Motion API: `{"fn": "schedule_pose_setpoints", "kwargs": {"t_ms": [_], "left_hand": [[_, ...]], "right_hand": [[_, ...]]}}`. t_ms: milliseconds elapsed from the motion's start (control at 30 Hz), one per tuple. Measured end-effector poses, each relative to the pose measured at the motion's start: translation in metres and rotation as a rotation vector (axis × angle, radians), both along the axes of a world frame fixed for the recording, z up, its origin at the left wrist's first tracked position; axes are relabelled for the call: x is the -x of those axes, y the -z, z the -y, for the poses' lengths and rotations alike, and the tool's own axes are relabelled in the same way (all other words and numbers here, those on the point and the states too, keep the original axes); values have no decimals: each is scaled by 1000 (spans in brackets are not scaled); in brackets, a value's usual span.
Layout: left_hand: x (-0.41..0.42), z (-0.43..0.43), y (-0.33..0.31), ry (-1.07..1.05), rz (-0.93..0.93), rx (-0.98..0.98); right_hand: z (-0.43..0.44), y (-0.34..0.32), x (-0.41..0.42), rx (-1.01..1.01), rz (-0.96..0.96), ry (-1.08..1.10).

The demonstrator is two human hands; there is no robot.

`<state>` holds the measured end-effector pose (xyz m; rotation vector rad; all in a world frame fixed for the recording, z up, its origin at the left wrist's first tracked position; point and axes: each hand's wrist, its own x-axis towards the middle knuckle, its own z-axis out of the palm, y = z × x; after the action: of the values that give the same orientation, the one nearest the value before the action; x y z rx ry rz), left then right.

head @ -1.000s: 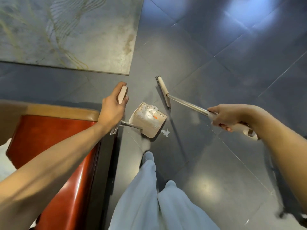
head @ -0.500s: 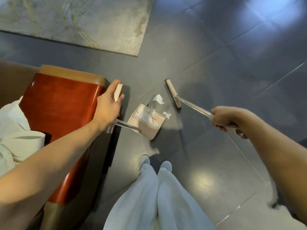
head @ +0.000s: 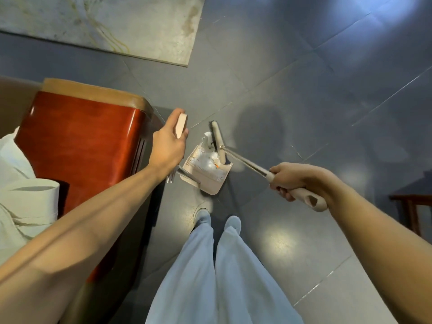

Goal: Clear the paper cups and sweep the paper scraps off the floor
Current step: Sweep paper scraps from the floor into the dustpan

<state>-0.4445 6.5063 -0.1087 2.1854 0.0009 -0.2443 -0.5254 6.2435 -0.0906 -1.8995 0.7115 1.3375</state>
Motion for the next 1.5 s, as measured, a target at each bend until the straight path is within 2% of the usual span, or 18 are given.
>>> {"fn": "schedule_pose_setpoints", "kwargs": {"t_ms": [167,333,533,633,800,900,1167,1333,1500], "left_hand": [[2,-6,1,8,-29,16],[2,-16,0,-43,-10,24],[-9,-23,1,-67,35,41],[-21,-25,4,-70,33,61],[-38,-32,8,1,16,16],[-45,-33,12,21,11,29],[-110,-10,-21,-25,194,32],[-183,30,-43,-5,277,56],[-283,95,-67,-30,358,43]], "right_hand": [[12,-34,-13,32,36,30],[9,-42,-35,108,122,-52],[-28,0,-50,272,212,-331],[-55,18,-38,209,195,-372],[-74,8,-34,90,73,-373],[-74,-8,-41,40,49,-317],[-32,-43,-100,12,159,-217],[18,-55,-166,-54,212,-47],[85,-74,-252,-82,269,1]]}}
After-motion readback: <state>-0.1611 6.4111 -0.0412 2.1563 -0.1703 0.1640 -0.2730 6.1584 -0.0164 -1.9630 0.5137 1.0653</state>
